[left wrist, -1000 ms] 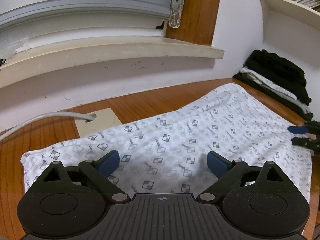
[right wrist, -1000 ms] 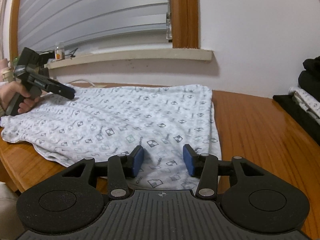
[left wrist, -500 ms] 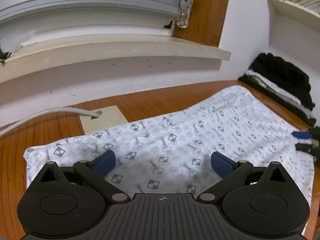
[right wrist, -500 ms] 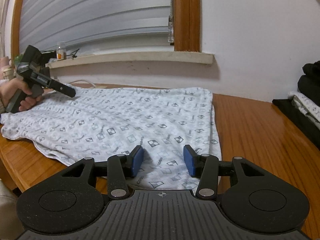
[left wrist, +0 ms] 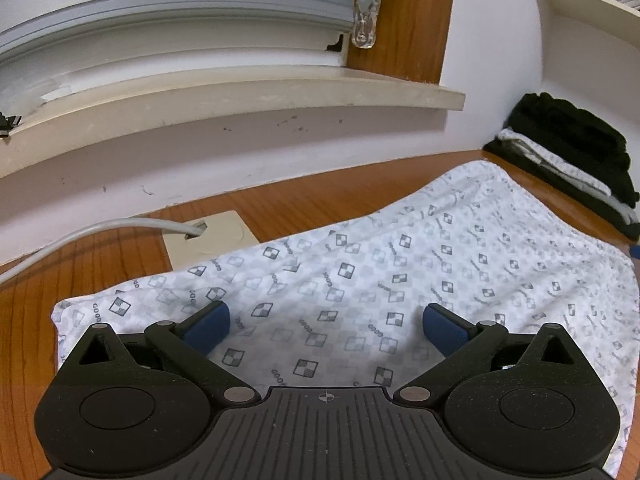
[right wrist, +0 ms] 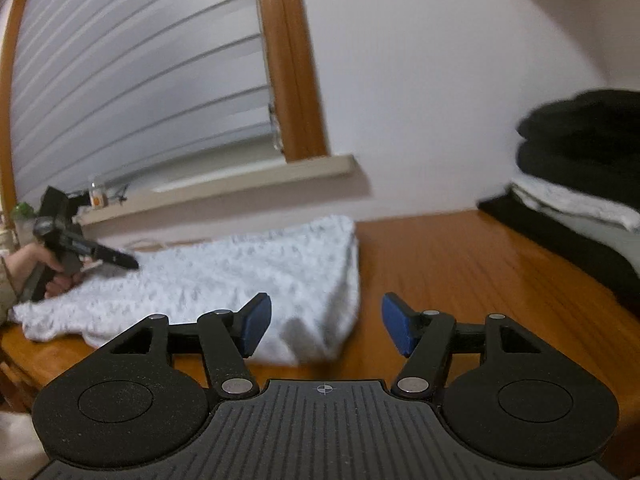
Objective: Fold clothes
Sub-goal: 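Release the garment and hold both open tools above the flattened garment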
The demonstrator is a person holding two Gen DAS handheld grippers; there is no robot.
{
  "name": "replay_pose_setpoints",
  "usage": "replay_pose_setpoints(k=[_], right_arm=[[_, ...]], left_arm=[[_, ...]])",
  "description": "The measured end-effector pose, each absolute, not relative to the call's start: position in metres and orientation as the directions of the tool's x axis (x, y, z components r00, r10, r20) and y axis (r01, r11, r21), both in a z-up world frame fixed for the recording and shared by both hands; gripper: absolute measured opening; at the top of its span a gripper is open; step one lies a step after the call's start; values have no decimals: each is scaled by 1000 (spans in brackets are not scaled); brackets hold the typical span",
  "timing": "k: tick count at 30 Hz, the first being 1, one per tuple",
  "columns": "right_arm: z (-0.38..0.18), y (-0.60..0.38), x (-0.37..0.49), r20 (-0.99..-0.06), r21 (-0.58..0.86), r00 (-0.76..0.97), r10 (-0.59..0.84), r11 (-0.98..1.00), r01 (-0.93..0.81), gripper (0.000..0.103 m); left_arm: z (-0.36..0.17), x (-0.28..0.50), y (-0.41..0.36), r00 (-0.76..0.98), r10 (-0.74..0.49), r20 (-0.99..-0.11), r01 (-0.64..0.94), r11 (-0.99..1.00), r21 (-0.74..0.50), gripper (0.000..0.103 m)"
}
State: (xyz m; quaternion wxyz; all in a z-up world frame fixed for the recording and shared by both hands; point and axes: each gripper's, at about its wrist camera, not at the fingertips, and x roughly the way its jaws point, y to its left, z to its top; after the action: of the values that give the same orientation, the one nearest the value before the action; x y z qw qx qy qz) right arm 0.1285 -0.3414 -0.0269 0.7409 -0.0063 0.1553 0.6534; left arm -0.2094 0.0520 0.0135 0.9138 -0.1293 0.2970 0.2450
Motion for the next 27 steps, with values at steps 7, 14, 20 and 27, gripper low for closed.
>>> replay_pose_setpoints(k=[7, 14, 20, 27], right_arm=[[-27, -319, 126, -298, 206, 66, 952, 132, -970, 59], [-18, -287, 121, -327, 192, 29, 945, 97, -977, 62], [-17, -276, 113, -358, 145, 53, 932, 111, -983, 72], [-10, -276, 111, -322, 102, 53, 945, 90, -991, 86]], left_arm=[[13, -209, 51, 697, 378, -609, -527, 846, -79, 103], [13, -200, 46, 667, 409, -623, -540, 841, -27, 103], [33, -132, 30, 685, 403, -607, -496, 868, 17, 103], [50, 14, 14, 776, 212, -594, -280, 960, -24, 103]])
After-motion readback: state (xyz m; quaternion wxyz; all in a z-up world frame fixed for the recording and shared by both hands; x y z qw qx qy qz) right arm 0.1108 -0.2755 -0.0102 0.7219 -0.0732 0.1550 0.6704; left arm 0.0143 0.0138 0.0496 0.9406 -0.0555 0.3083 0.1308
